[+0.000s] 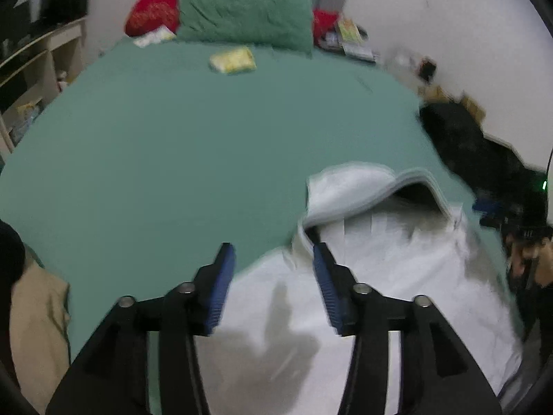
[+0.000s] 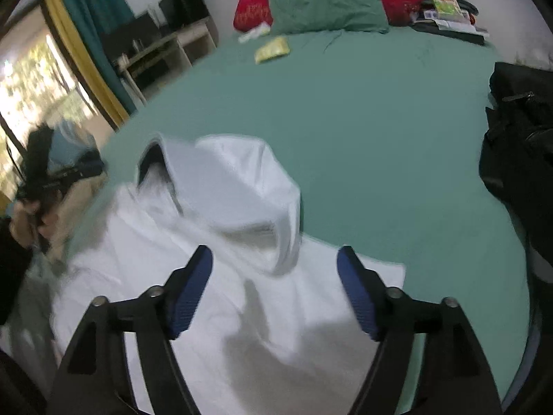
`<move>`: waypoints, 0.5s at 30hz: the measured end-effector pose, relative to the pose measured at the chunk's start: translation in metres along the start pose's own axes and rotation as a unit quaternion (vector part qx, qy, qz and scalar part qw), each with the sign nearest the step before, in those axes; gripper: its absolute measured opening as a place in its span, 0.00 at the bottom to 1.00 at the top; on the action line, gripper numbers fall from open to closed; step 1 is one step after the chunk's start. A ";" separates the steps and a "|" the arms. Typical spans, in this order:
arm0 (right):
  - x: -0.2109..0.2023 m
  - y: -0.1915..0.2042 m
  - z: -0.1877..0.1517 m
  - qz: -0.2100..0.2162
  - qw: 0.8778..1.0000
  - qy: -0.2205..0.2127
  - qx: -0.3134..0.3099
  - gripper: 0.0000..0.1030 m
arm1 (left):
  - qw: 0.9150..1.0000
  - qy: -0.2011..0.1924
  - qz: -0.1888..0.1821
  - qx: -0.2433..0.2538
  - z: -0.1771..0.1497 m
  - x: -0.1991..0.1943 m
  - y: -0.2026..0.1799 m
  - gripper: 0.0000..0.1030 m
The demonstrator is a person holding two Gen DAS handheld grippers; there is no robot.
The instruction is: Fold large clothes
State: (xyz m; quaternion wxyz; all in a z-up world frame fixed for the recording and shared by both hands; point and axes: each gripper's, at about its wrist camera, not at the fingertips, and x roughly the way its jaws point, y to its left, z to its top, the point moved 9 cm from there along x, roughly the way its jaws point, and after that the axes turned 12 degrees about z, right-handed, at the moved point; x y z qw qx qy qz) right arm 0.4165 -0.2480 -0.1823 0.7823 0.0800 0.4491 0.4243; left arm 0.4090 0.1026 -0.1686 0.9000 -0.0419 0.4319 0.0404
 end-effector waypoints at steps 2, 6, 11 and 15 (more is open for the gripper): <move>0.006 -0.013 0.010 0.026 0.999 -0.004 0.032 0.75 | 1.000 -0.009 0.000 -0.023 0.016 0.012 0.002 0.62; 0.061 -0.023 0.021 0.120 0.987 0.042 0.102 0.75 | 0.999 0.037 -0.029 -0.015 0.020 0.066 -0.023 0.62; 0.110 0.012 0.004 0.199 0.972 0.105 0.062 0.46 | 0.984 0.111 -0.054 0.127 -0.027 0.110 -0.067 0.68; 0.123 0.027 -0.001 0.148 0.979 0.141 -0.011 0.19 | 0.979 0.085 -0.065 0.174 -0.031 0.105 -0.080 0.67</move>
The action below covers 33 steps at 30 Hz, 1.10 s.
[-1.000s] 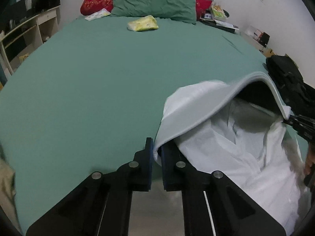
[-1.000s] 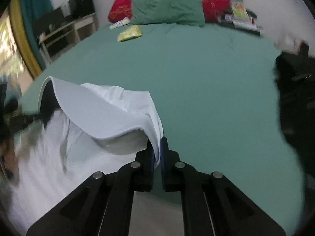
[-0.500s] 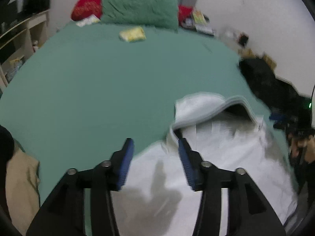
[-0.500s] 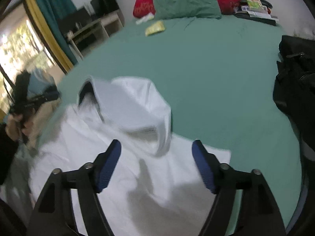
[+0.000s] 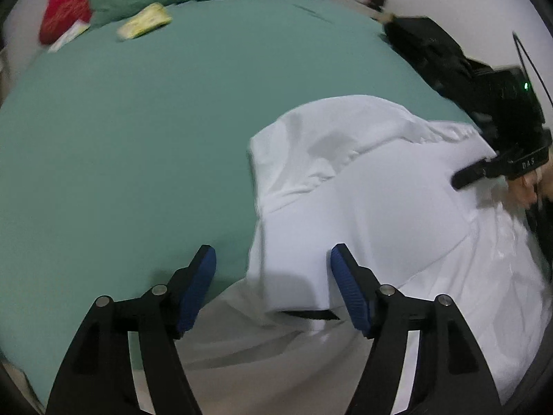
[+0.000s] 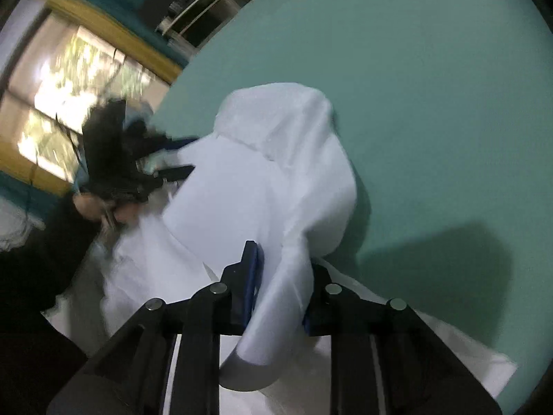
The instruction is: Fold large clothes
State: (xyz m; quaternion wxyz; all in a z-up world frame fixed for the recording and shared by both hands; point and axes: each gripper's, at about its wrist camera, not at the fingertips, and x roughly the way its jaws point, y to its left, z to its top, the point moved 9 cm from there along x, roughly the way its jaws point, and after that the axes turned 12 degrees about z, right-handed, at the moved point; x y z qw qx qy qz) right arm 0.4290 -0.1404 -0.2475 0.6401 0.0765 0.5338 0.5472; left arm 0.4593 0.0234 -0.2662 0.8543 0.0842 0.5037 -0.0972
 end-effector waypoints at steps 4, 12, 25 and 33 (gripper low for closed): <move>-0.006 0.018 0.029 -0.136 0.985 -0.010 -0.108 0.16 | 0.999 -0.022 0.019 0.033 0.019 -0.006 -0.008 0.17; 0.002 0.027 0.055 -0.393 0.859 -0.051 -0.324 0.16 | 0.975 -0.160 0.145 0.051 0.054 -0.029 -0.012 0.16; 0.011 0.076 -0.073 -0.383 0.827 0.006 -0.411 0.19 | 0.983 -0.123 0.106 0.088 -0.046 -0.084 -0.043 0.19; -0.034 0.106 -0.131 -0.319 0.899 0.005 -0.299 0.69 | 0.997 -0.064 0.044 0.004 -0.122 -0.129 -0.038 0.33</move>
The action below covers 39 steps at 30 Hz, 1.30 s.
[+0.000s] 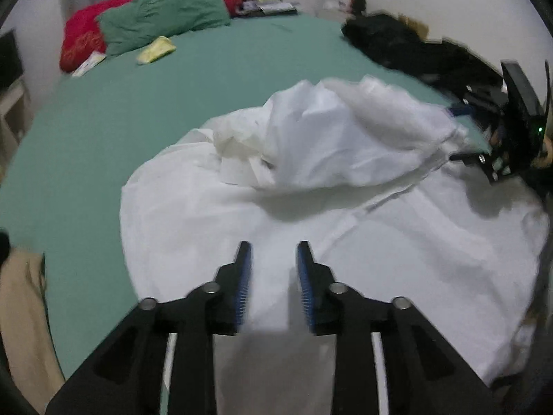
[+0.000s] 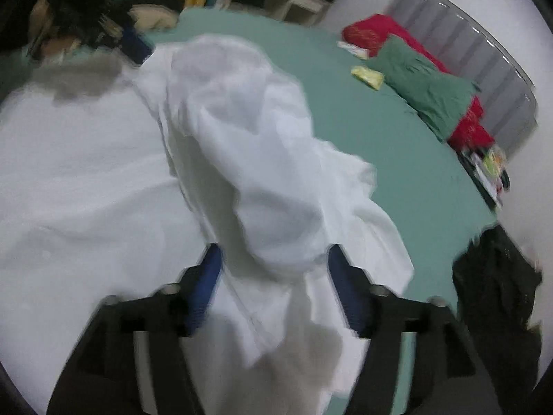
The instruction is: Fold large clothes
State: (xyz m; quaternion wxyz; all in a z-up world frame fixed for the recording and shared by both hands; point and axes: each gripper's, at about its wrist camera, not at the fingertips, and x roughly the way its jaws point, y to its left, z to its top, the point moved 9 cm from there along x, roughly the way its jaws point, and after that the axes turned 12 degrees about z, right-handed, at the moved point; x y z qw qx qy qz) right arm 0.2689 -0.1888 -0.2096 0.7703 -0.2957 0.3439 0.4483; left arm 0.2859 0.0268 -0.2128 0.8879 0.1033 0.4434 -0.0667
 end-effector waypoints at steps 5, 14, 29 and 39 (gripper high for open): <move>-0.013 -0.006 0.058 0.088 0.974 -0.132 0.160 0.72 | 0.994 -0.078 -0.016 -0.072 0.050 -0.022 0.004 0.49; 0.100 0.021 0.104 0.168 0.949 -0.071 0.256 0.02 | 0.992 0.026 -0.031 -0.116 0.061 0.066 -0.025 0.01; 0.052 0.076 0.041 0.162 0.957 -0.027 0.240 0.03 | 0.988 0.091 -0.007 -0.124 -0.057 -0.002 -0.039 0.10; -0.070 0.051 -0.045 0.027 0.942 -0.035 0.333 0.63 | 0.963 0.016 0.145 -0.225 -0.120 -0.112 0.050 0.59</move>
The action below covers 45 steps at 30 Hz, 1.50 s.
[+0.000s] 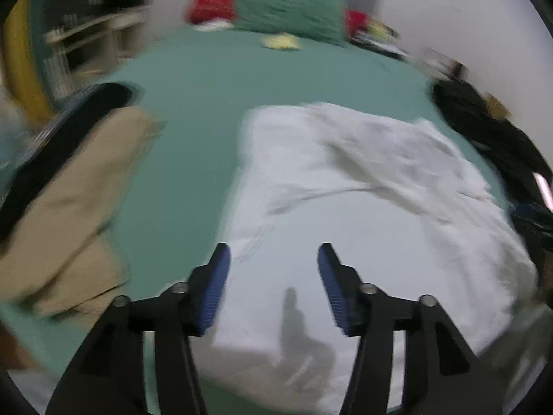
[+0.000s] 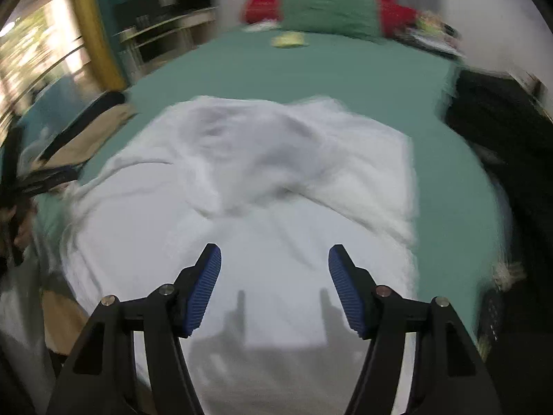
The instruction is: Fold large clothes
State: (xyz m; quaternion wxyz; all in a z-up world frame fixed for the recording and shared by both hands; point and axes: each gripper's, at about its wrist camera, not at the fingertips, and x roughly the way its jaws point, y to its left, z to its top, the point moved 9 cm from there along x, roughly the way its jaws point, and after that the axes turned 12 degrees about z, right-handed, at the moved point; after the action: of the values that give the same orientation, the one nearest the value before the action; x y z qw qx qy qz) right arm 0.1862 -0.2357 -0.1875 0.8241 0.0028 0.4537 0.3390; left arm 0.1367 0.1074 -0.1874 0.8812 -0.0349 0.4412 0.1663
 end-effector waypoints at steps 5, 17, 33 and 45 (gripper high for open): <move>-0.027 -0.061 -0.057 -0.049 0.992 0.031 0.115 0.63 | 0.994 0.046 0.060 -0.077 -0.035 0.019 0.063 0.66; 0.000 -0.055 -0.103 -0.017 0.980 0.095 0.173 0.17 | 0.994 0.100 0.046 0.003 -0.069 0.040 0.021 0.62; -0.093 -0.030 -0.069 -0.020 0.993 0.014 0.117 0.05 | 0.998 0.052 -0.014 -0.031 -0.049 -0.054 0.040 0.05; -0.086 -0.081 0.080 -0.015 0.993 -0.095 0.067 0.05 | 0.995 -0.034 -0.053 -0.073 0.101 -0.025 0.020 0.06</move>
State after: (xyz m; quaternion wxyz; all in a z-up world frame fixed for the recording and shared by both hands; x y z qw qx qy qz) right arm 0.2606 -0.3217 -0.1015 0.8664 0.0829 0.3954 0.2935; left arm 0.1938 0.1407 -0.1044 0.8983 -0.1166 0.3951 0.1526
